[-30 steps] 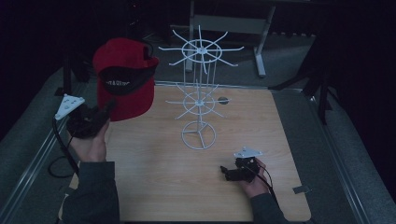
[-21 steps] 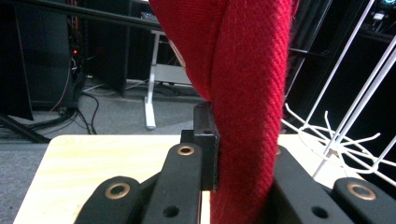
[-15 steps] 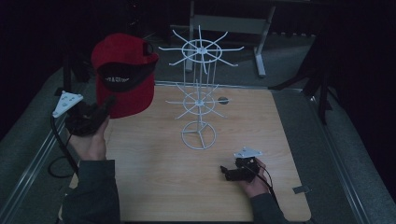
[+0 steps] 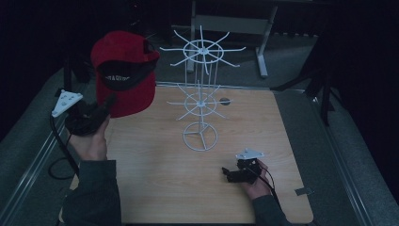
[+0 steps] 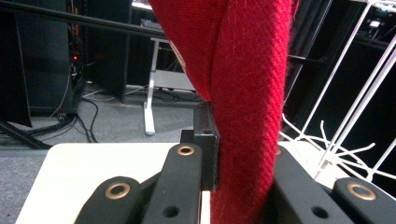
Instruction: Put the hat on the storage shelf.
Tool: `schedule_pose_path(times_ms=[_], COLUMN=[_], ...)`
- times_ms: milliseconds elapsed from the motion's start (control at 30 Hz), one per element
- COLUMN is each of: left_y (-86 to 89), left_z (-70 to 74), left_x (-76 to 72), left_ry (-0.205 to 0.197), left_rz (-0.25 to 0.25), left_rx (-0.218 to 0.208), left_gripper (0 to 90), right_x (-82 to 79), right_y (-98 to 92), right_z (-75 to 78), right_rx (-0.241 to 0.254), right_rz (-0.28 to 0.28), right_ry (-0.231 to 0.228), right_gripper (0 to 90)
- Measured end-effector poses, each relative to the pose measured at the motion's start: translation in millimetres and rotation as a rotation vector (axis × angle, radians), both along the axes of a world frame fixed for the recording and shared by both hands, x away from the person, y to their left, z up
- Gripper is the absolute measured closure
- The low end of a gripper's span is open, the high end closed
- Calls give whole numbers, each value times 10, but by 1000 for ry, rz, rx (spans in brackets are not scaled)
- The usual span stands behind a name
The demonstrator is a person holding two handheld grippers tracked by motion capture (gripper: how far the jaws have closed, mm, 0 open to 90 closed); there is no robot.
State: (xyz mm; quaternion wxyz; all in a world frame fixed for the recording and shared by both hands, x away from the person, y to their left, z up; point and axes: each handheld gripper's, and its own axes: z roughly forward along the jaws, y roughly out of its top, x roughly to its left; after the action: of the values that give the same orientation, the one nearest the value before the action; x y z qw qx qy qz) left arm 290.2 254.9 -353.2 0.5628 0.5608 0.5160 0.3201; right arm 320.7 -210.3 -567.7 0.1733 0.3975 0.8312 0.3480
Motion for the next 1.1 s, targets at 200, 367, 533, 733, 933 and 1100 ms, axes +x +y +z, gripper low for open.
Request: schedule_pose_path(times_ms=[200, 367, 533, 733, 933, 1100], left_y=[-8, -26, -52, -81, -103, -115], left_z=[27, 67, 105, 134, 158, 177], left_x=[-3, 3, 1, -9, -9, -8], left_ry=[-14, -20, -29, -47, -54, -60], left_rz=[-7, -10, -15, -23, -30, -38], left_rx=[-8, -5, -5, -9, -14, -24], left_gripper=[857, 857, 857, 857, 856, 856], right_x=[0, 0, 0, -1, -1, 0], right_y=[0, 0, 0, 0, 0, 0], right_z=[-1, -1, -1, -1, 0, -1], right_rx=[1, 0, 0, 0, 0, 0], right_rz=[0, 0, 0, 0, 0, 1], right_ry=[-1, 0, 0, 1, 1, 0], right_gripper=[112, 112, 112, 112, 112, 112])
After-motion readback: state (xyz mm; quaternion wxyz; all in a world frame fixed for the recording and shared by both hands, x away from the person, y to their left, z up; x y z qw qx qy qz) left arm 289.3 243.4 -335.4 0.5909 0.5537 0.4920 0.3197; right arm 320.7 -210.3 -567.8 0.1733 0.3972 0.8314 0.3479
